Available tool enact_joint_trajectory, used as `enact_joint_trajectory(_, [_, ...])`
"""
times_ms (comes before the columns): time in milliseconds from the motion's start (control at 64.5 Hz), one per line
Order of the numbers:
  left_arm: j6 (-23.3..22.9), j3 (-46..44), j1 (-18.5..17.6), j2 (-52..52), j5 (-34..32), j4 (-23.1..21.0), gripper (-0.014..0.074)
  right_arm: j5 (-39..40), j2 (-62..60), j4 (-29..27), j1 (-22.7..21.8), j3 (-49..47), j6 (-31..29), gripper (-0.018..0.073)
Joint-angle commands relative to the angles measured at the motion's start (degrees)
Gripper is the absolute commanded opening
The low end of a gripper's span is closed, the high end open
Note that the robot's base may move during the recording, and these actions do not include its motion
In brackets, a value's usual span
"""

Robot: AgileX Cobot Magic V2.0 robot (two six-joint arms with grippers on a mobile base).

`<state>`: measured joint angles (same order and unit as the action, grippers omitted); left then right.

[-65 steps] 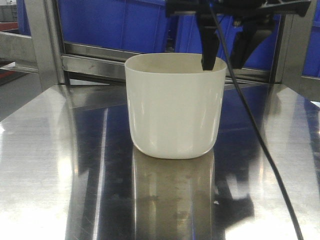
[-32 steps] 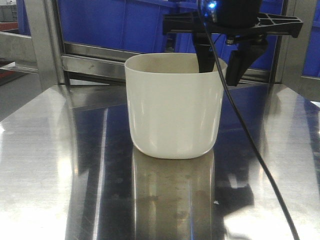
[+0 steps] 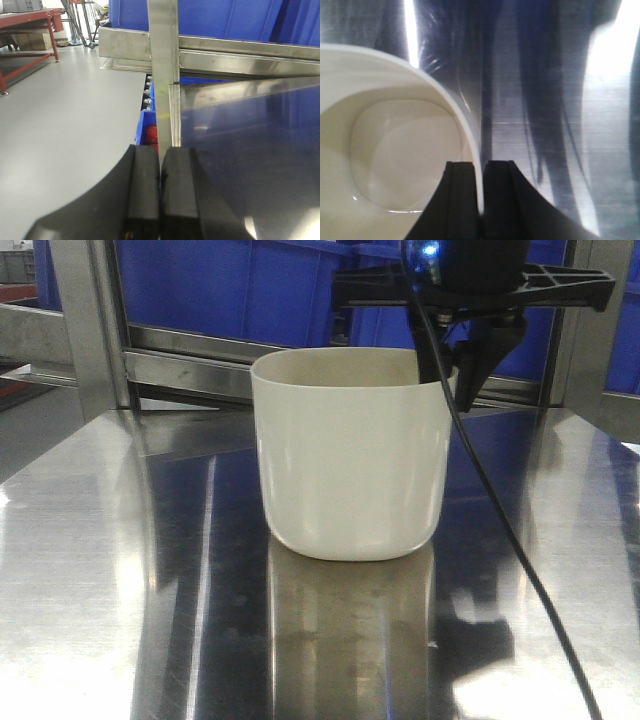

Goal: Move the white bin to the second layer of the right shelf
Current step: 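Close the right gripper on the white bin's rim, then lift the white bin with the right gripper off the table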

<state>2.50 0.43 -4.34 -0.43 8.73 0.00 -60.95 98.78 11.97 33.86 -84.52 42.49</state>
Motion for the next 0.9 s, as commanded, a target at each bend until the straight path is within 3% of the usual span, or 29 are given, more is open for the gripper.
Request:
enact_joint_trajectory(0, [-0.30, 2.11, -0.22, -0.92, -4.74, -0.35, 0.0085, 0.26, -5.32, 4.02, -0.93, -1.59, -1.51, 0.0096])
enact_joint_trajectory(294, [-0.30, 2.11, -0.22, -0.92, -4.74, -0.35, 0.0085, 5.67, -15.40, 3.57, -7.74, 7.50, -11.73, 0.0087])
enact_joint_trajectory(511, [-0.30, 2.11, -0.22, -0.92, -4.74, -0.35, 0.0085, 10.32, -23.47, -6.76, -16.58, 14.78, -26.66, 0.0087])
enact_joint_trajectory(651, [-0.30, 2.11, -0.22, -0.92, -4.74, -0.35, 0.0085, 14.16, -28.11, -12.63, -23.42, 19.88, -32.66, 0.0087])
enact_joint_trajectory(883, [-0.30, 2.11, -0.22, -0.92, -4.74, -0.35, 0.0085, 20.44, -36.49, -14.75, -31.95, 28.59, -39.81, 0.0087])
